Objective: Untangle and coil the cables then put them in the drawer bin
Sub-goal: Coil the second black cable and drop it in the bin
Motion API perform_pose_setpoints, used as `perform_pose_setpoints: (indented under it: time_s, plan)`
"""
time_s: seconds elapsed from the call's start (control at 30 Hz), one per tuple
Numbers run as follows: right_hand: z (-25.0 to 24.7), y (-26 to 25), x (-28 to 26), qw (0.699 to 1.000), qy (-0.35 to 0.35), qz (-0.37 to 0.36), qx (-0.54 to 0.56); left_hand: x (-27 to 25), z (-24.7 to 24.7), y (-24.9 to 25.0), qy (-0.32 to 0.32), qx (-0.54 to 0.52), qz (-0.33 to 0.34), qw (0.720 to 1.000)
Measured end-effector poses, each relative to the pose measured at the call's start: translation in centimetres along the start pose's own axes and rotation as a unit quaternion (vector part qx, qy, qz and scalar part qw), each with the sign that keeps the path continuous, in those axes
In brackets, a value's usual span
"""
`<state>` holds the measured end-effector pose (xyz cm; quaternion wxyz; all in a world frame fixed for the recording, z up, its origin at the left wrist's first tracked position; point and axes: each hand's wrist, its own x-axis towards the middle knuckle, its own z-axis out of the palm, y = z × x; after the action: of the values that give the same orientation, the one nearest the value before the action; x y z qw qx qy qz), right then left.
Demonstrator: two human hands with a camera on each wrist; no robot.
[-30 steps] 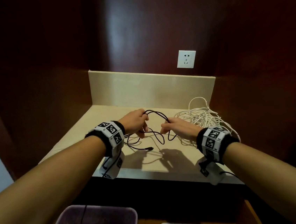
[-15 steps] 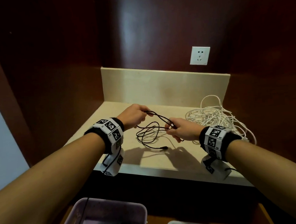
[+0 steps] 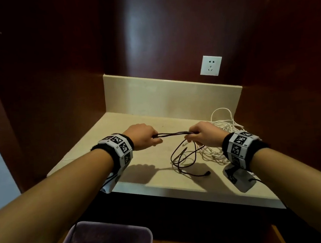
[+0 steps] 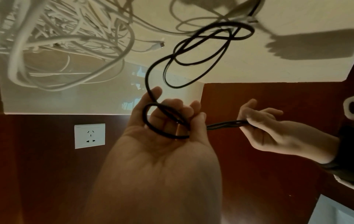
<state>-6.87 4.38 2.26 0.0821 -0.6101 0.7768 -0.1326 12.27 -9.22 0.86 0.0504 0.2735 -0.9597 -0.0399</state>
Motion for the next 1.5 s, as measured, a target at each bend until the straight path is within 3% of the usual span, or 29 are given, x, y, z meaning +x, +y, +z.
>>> perform_pose_setpoints:
  time_s: [0.37, 0.53, 0.63, 0.87, 1.13, 1.2, 1.27, 1.33, 1.5]
  plan:
    - [0.0, -0.7, 1.3, 0.994, 0.008, -0.023, -0.105, 0.2, -0.3, -0.9, 0.017, -0.072, -0.053, 0.996]
    - [0.0, -2.2, 1.7, 0.995, 0.013, -0.038, -0.090, 0.5, -0.5, 0.9, 0.044, -0.256, -0.041, 0.965]
    - [0.0, -2.5, 1.8, 0.996, 0.026, -0.040, -0.080, 0.6, -0.7, 1.8, 0.057, -0.307, -0.044, 0.949]
    - [-0.3, -1.4, 0.9, 0.998, 0.031, -0.018, -0.061, 0.5, -0.6, 2.3, 0.035, -0.234, -0.015, 0.971]
    - [-0.1, 0.8, -0.3, 0.992, 0.069, 0.092, -0.057, 0.6, 0.1, 1.5, 0.041, -0.183, -0.020, 0.982]
    - [0.0, 1.0, -0.3, 0.991, 0.084, 0.109, 0.002, 0.6, 0.1, 1.5, 0.049, -0.178, -0.021, 0.983]
    - [-0.1, 1.0, -0.3, 0.978, 0.089, 0.133, 0.132, 0.5, 0.2, 1.6, 0.059, -0.178, -0.023, 0.982]
    - [-0.2, 0.9, -0.3, 0.951, 0.099, 0.158, 0.246, 0.6, 0.2, 1.7, 0.068, -0.192, -0.021, 0.979]
    - [-0.4, -0.7, -0.3, 0.886, 0.119, 0.170, 0.415, 0.7, 0.3, 2.1, 0.067, -0.217, -0.009, 0.974]
